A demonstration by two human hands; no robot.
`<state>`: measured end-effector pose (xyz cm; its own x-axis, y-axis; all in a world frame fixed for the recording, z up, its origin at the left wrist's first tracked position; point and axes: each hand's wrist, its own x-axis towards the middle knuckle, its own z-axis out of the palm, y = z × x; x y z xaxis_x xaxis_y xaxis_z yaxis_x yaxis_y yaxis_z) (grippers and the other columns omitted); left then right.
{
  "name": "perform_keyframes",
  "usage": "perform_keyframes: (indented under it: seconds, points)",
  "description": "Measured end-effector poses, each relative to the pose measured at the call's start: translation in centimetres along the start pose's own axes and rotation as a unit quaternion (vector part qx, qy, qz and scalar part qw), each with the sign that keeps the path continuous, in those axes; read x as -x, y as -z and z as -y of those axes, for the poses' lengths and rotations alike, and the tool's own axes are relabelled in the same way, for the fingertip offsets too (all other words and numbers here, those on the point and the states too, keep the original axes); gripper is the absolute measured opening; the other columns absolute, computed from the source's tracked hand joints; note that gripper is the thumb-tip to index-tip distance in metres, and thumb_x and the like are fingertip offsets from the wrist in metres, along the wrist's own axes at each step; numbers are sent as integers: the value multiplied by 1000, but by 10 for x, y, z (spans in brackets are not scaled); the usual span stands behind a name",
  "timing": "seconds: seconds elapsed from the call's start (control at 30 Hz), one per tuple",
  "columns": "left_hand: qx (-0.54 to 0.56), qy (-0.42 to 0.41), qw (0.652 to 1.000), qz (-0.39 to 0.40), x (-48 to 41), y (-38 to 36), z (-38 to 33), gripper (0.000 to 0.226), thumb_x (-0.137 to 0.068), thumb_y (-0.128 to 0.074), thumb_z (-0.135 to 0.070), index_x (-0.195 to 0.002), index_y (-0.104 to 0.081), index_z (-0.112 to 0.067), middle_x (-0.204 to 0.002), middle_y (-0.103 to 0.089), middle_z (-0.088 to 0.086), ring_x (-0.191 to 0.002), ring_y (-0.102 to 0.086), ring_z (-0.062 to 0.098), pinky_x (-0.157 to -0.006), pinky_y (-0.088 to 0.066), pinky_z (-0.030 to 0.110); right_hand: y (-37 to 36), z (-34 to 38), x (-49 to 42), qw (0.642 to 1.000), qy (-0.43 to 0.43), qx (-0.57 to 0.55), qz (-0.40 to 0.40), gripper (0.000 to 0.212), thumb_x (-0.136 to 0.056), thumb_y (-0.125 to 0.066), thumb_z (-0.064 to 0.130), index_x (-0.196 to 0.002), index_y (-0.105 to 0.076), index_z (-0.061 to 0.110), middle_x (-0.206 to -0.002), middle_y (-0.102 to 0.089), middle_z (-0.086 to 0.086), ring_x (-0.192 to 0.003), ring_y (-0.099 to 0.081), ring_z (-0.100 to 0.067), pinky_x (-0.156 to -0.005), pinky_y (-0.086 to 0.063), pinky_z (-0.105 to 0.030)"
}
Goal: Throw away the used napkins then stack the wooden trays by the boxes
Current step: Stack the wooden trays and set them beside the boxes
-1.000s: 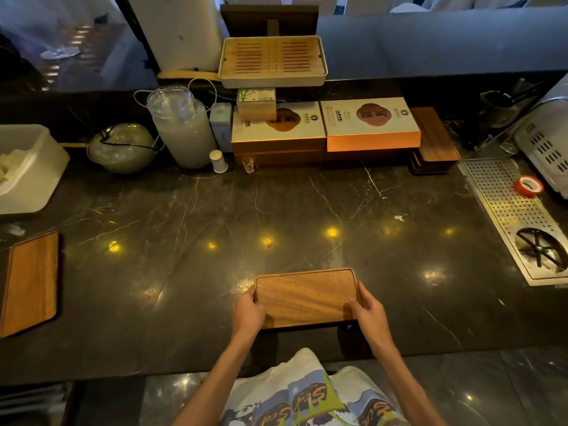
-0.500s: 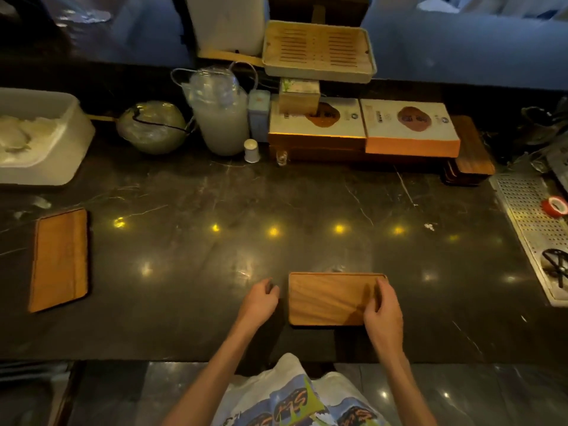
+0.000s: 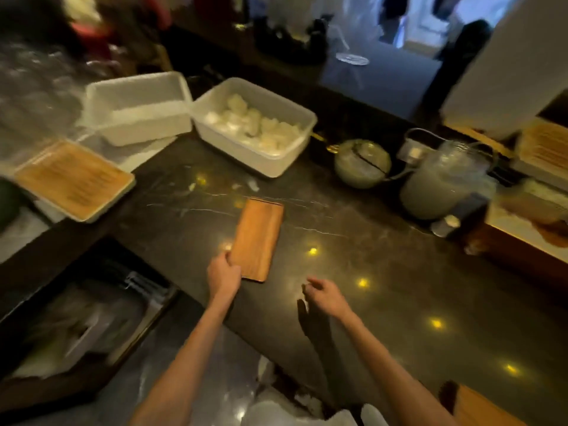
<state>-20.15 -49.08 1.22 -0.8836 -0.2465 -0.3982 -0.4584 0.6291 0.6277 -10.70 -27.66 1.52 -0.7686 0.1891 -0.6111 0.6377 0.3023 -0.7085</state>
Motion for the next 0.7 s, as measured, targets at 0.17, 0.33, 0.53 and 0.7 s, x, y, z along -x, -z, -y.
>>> perform_keyframes:
  seconds: [0.17,0.33,0.53,0.7]
  points:
    - [11,44,995,90,-51,26,11,40,-91,-57,-14,-130,-55,-3,-130,-59,21,-122,-54,35,-98,-43,37,-73,65,-42,973,-79,-214,35,32,-92,-48,-6,-124,-52,-7,-80,-55,-10,-65,-56,-14,-60,-43,-20]
    - [180,105,959,190,-51,17,21,44,-84,-64,3,-126,-52,-3,-99,-66,11,-87,-63,22,-76,-54,35,-89,64,-47,967,-90,-240,1,24,-89,-58,-4,-112,-59,2,-97,-64,-13,-86,-63,-20,-75,-54,-26]
    - [342,91,889,292,-18,9,27,44,-90,-53,8,-125,-50,-19,-112,-63,9,-97,-66,21,-69,-61,35,-60,32,-23,955,-82,-271,89,3,-92,-59,6,-94,-59,8,-91,-62,-13,-84,-60,-24,-81,-52,-34]
    - [243,5,902,357,12,1,15,42,-94,-48,4,-125,-60,-23,-113,-66,3,-99,-64,19,-69,-60,33,-9,-22,5,880,-35,-473,-18,29,-92,-59,11,-121,-53,13,-105,-67,-9,-91,-69,-20,-80,-59,-39]
